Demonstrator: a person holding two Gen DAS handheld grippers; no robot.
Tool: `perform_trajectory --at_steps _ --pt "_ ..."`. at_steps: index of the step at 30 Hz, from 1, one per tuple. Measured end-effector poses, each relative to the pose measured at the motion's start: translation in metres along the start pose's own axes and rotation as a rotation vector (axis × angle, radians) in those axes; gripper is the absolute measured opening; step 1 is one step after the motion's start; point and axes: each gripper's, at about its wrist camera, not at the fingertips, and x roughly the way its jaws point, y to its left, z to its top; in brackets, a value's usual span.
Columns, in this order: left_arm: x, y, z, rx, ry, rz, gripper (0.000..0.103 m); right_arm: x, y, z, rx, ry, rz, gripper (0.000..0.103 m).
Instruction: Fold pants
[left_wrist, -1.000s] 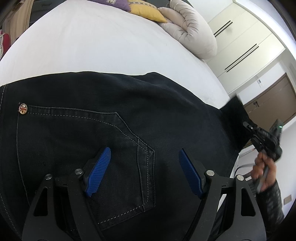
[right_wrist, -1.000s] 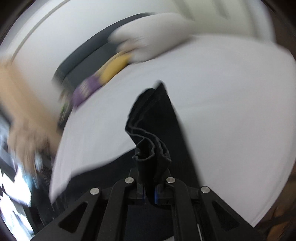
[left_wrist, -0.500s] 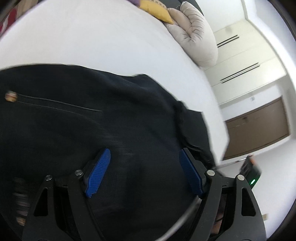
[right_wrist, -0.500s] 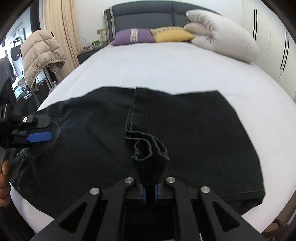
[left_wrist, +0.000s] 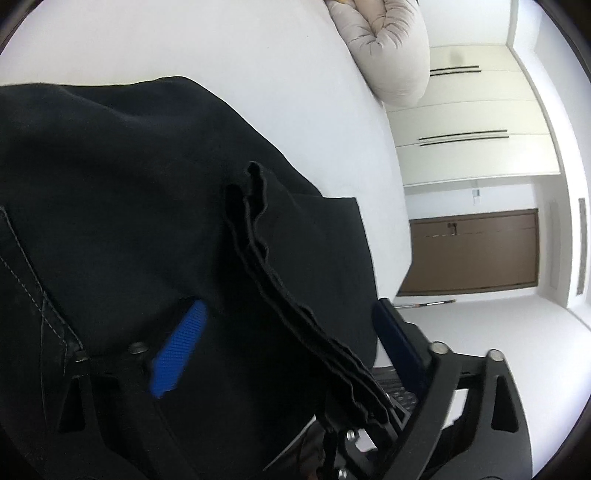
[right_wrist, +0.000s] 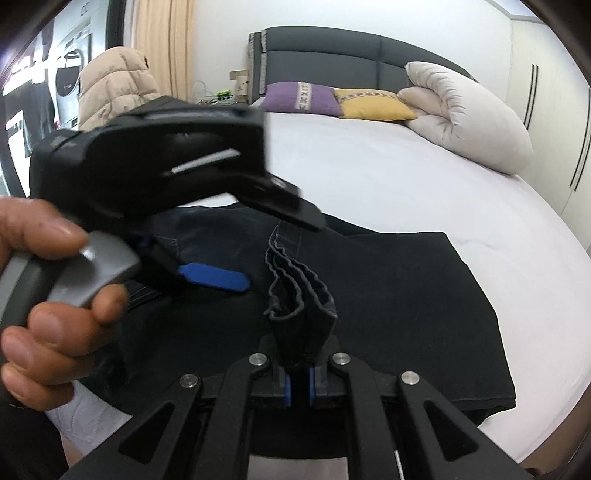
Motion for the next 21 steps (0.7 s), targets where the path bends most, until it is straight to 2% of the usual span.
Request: perform_trajectory --at_steps 2,4,6,12,19,21 --pt "0.007 0.002 -0.004 0.005 0.037 0.007 0.030 -0.002 0.006 0.002 -0.023 0.002 0.014 0.008" --pt "0.005 0.005 -0.005 0.016 0.035 0.021 0.025 -0.002 0.016 0.002 -0.055 0.005 0.025 0.008" --pt "-0.002 0.007 -0.005 0.028 0.020 0.041 0.011 -0.003 0.026 0.004 -0.078 0.007 0.031 0.008" --pt "-0.032 0.012 -0.003 0.054 -0.023 0.064 0.008 -0.008 0.047 0.009 -0.139 -0.007 0.050 0.008" --pt "-0.037 0.001 -0.011 0.115 -0.037 0.102 0.008 -0.007 0.057 0.009 -0.189 -0.003 0.066 0.008" --pt "-0.026 -0.016 -0.003 0.120 -0.040 0.111 0.008 -0.005 0.059 0.009 -0.196 0.000 0.072 0.008"
